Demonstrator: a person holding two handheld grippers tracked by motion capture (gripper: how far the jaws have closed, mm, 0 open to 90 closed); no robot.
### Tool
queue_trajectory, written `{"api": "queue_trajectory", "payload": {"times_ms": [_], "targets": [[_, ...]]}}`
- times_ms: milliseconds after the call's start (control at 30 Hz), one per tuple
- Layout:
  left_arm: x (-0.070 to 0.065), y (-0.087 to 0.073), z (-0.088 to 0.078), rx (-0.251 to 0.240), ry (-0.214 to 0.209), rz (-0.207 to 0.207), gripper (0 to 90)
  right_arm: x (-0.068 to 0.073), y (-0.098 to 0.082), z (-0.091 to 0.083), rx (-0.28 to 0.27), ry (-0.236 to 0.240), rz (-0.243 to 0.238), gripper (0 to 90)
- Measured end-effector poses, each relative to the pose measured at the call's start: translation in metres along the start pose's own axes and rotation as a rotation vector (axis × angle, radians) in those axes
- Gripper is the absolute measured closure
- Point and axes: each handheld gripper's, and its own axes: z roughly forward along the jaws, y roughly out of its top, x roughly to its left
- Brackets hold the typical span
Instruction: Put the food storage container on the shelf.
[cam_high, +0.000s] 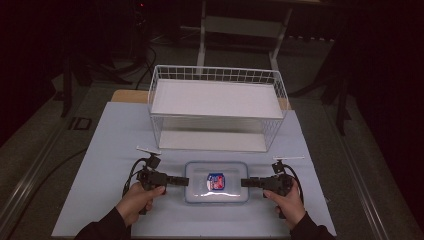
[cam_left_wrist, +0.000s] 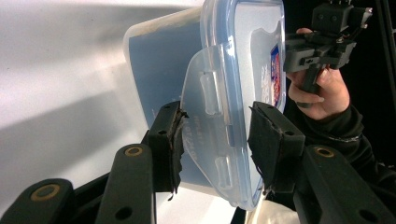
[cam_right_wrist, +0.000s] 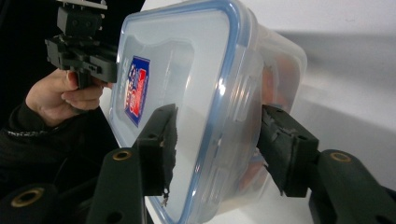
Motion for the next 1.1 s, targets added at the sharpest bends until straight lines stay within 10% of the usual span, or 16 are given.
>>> {"api": "queue_trajectory", "payload": {"times_ms": [567,1100], "targets": [[-0.021,-0.009,-0.007,-0.052,0.043,0.062,56.7,0.020,-0.005,-0.008,-0.022,-0.049,-0.011,52.9],[-0.075,0.031,-0.042,-0.136,0.045,0.188,56.7,0.070,0.036,-0.043,-0.142,-0.054,-0.120,53.2]]}}
